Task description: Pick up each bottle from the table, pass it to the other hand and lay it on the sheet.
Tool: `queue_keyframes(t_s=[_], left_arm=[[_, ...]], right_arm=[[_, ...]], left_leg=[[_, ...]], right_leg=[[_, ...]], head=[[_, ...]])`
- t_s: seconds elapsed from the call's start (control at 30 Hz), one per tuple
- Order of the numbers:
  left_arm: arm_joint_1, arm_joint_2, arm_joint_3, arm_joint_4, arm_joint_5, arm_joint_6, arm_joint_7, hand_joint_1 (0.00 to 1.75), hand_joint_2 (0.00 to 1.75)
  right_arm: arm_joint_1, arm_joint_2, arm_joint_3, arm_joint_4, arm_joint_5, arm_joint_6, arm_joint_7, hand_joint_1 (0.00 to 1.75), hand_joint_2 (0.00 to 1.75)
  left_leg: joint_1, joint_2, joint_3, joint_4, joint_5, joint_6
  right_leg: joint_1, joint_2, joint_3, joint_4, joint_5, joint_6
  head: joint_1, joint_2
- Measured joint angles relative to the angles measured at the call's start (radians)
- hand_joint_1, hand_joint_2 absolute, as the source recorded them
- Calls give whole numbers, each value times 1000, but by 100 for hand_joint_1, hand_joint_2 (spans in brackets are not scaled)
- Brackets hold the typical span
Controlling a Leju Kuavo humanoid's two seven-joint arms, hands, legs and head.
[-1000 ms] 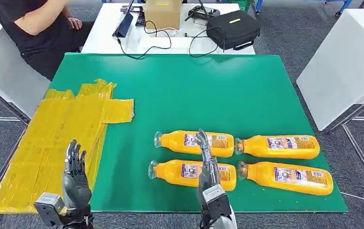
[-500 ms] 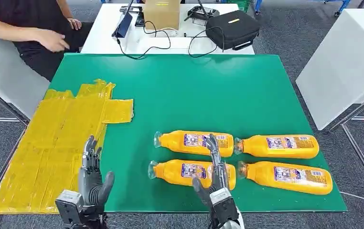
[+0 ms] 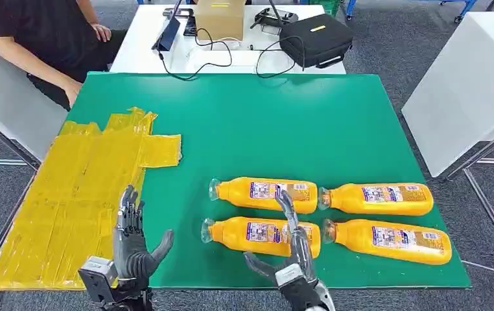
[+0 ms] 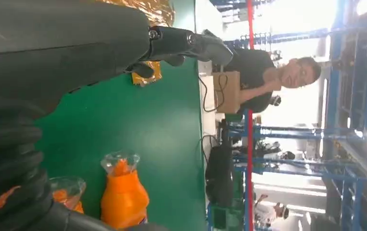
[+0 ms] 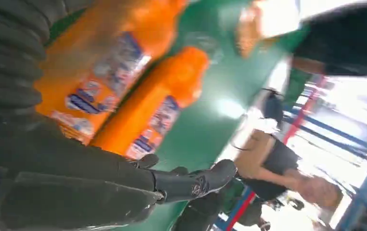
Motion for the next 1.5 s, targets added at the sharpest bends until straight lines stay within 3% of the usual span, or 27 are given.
queue_keyframes(t_s=[0.1,0.23,0.57,0.83,1.1,1.23,1.37,1.5], left_arm=[[-10,0,-2,7,-15,-11,0,0,175],[-36,2,-6,24,-17,-11,0,0,175],[-53,6,-18,43,-18,-11,0,0,175],[-62,6,-18,55,-31,-40,0,0,175],[-89,3,-18,81,-40,-51,3,0,175],[-94,3,-15,94,-40,-48,4,0,175],[-95,0,-7,101,-40,-47,5,0,175],[-96,-5,0,102,-42,-48,6,0,175]], right_arm=[[-22,0,6,60,113,-67,84,0,175],[-57,3,23,131,272,-74,219,0,175],[-98,14,33,189,313,-79,261,0,175],[-122,31,23,204,561,-65,462,0,175],[-121,58,-28,196,641,-21,465,0,175],[-41,60,-36,15,577,-3,379,0,175],[22,56,-34,-258,400,22,253,0,175],[58,49,-34,-375,393,48,249,0,175]], left_leg=[[0,0,0,0,0,0],[0,0,0,0,1,0],[0,0,1,0,0,0],[0,0,2,0,1,0],[0,0,5,0,0,0],[0,0,3,0,0,0],[0,0,3,0,0,0],[0,0,2,0,-1,0]], right_leg=[[0,0,0,0,0,0],[0,0,0,0,0,0],[0,0,1,0,0,0],[0,0,2,0,0,0],[0,0,4,0,0,0],[0,0,3,0,0,0],[0,0,2,0,0,0],[0,0,2,0,0,0]], head=[[0,0],[0,0],[0,0],[0,0],[0,0],[0,0],[0,0],[0,0]])
